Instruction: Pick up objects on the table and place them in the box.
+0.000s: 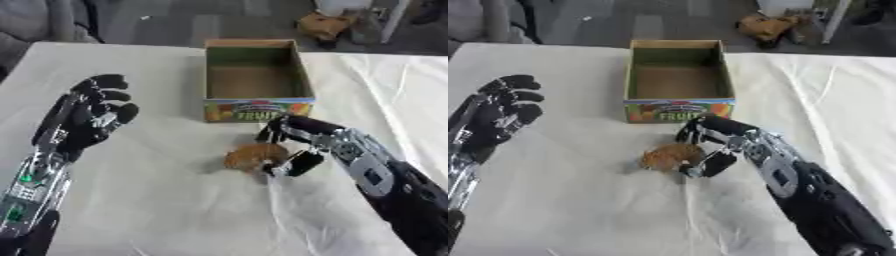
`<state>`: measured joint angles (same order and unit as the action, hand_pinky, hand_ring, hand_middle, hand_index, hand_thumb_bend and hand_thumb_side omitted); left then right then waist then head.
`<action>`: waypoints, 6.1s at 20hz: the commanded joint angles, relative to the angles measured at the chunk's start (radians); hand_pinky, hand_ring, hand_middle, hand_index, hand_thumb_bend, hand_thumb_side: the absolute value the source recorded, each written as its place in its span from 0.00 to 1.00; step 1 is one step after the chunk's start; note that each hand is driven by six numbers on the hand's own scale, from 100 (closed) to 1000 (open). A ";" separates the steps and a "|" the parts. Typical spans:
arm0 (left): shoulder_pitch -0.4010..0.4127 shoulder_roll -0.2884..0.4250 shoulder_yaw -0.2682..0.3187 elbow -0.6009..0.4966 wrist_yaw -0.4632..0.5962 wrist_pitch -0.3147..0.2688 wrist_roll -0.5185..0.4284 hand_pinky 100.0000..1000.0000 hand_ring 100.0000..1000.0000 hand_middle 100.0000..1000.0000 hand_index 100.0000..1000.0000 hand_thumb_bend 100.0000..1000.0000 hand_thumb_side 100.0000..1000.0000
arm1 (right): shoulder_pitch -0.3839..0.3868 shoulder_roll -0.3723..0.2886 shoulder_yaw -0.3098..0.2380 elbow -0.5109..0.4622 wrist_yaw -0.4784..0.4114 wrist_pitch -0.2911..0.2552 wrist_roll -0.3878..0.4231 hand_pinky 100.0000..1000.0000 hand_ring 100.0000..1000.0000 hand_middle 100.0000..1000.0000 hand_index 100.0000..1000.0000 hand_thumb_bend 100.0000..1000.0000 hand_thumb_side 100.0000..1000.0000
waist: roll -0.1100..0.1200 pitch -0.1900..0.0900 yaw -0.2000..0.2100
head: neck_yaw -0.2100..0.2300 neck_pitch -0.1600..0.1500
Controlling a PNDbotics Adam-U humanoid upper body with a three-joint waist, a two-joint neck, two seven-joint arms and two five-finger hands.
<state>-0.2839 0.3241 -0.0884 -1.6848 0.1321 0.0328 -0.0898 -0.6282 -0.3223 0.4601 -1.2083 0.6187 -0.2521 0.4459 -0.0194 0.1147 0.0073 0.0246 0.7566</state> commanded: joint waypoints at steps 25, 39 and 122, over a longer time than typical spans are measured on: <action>-0.026 -0.001 -0.006 -0.013 -0.002 -0.001 -0.010 0.57 0.67 0.66 0.76 0.73 0.34 | -0.028 -0.006 -0.005 -0.052 0.121 0.050 -0.146 0.35 0.40 0.40 0.53 0.10 0.00 | 0.004 -0.008 0.008 | 0.004 0.013; -0.025 -0.002 -0.007 -0.012 0.000 -0.001 -0.011 0.57 0.67 0.65 0.76 0.72 0.35 | -0.030 -0.011 -0.015 -0.058 0.051 0.086 -0.237 0.13 0.20 0.20 0.32 0.00 0.02 | 0.006 -0.011 0.008 | -0.005 0.013; -0.127 -0.085 -0.078 -0.026 0.016 0.012 -0.098 0.56 0.68 0.66 0.75 0.72 0.34 | -0.365 -0.104 -0.338 0.233 0.176 0.262 -0.178 0.66 0.73 0.75 0.82 0.00 0.18 | 0.027 0.019 0.187 | -0.160 -0.109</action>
<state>-0.4027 0.2279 -0.1791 -1.7023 0.1492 0.0464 -0.1938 -0.9756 -0.3915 0.1349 -0.9262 0.8210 0.0051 0.2887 0.0055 0.1516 0.1933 -0.1446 0.6483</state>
